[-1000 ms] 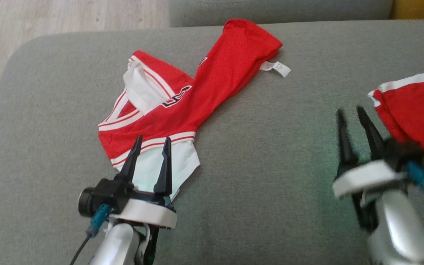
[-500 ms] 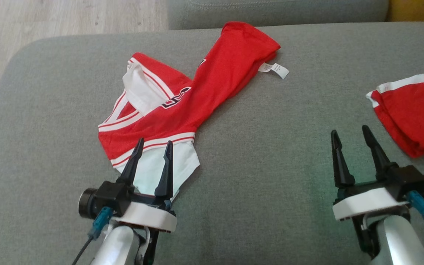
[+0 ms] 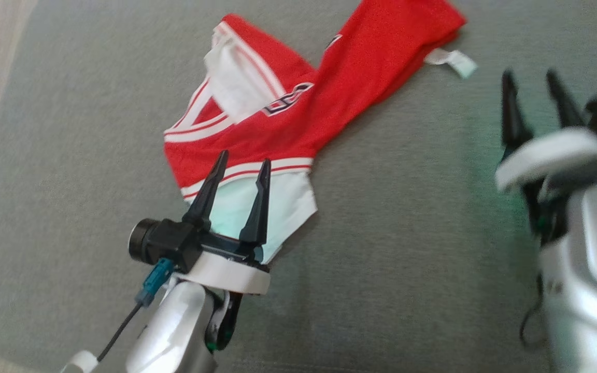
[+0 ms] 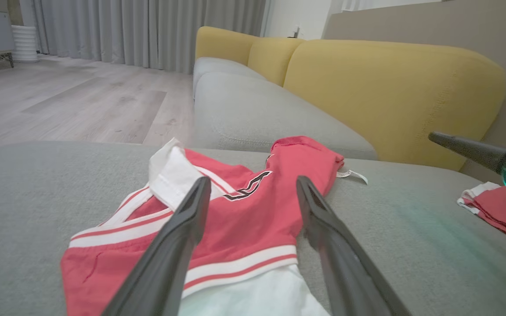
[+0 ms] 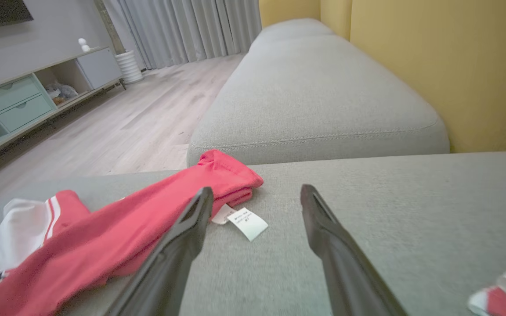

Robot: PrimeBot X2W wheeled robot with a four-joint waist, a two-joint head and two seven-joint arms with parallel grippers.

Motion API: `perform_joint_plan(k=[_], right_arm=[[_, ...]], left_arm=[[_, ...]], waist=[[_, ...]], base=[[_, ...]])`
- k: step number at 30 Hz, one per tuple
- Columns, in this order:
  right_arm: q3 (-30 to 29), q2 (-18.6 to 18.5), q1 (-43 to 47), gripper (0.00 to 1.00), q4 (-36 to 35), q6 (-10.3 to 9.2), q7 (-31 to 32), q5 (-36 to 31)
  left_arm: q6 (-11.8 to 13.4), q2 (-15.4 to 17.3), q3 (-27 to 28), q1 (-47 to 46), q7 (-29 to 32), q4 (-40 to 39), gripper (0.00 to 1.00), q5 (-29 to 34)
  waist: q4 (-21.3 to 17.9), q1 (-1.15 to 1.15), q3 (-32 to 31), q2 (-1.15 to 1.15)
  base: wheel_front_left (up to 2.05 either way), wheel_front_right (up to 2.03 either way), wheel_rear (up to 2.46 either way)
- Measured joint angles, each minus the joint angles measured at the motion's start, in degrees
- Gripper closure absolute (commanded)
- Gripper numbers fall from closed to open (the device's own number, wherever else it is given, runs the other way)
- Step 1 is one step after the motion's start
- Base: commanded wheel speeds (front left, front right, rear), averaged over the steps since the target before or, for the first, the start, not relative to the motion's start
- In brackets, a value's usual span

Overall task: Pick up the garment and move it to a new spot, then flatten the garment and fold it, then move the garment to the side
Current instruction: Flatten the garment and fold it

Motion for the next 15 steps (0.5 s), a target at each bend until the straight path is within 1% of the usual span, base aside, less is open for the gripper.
perform_joint_plan(k=[3,5,7,8,12,15], right_arm=[[-2.9,-0.4,-8.6,0.0,5.6,0.0,4.0,2.3],[-4.7,-1.4,-13.5,0.0,9.9,0.0,5.9,3.2],[-7.9,-2.2,-18.0,0.0,14.3,0.0,7.2,3.9],[-9.0,-4.2,-21.6,0.0,18.6,0.0,8.1,3.1],[-12.6,-6.2,-27.6,0.0,26.6,0.0,9.3,3.3],[-13.7,-7.2,-31.0,0.0,31.5,0.0,10.4,3.7]], left_arm=[[0.5,0.0,-1.5,-1.0,0.0,-0.2,0.0,-1.1],[0.6,0.0,-2.5,-1.4,0.0,-0.5,0.0,-1.8],[1.1,0.0,-3.8,-1.8,0.0,-0.5,0.0,-2.6],[1.2,0.0,-4.7,-2.6,0.0,-0.6,0.0,-2.6],[1.6,-0.1,-5.5,-4.7,0.0,-1.2,0.0,-3.2],[2.1,-0.1,-5.5,-5.2,0.0,-1.7,0.0,-3.7]], waist=[[2.3,0.01,2.1,0.0],[3.9,0.0,3.5,0.0],[5.4,0.0,5.0,0.0],[6.9,0.0,6.3,0.0],[9.8,0.0,8.9,0.0],[11.4,0.0,10.5,0.0]], base=[[0.0,0.0,0.0],[0.0,0.0,0.0],[0.0,0.0,0.0],[0.0,0.0,0.0],[0.0,0.0,0.0],[0.0,0.0,0.0]])
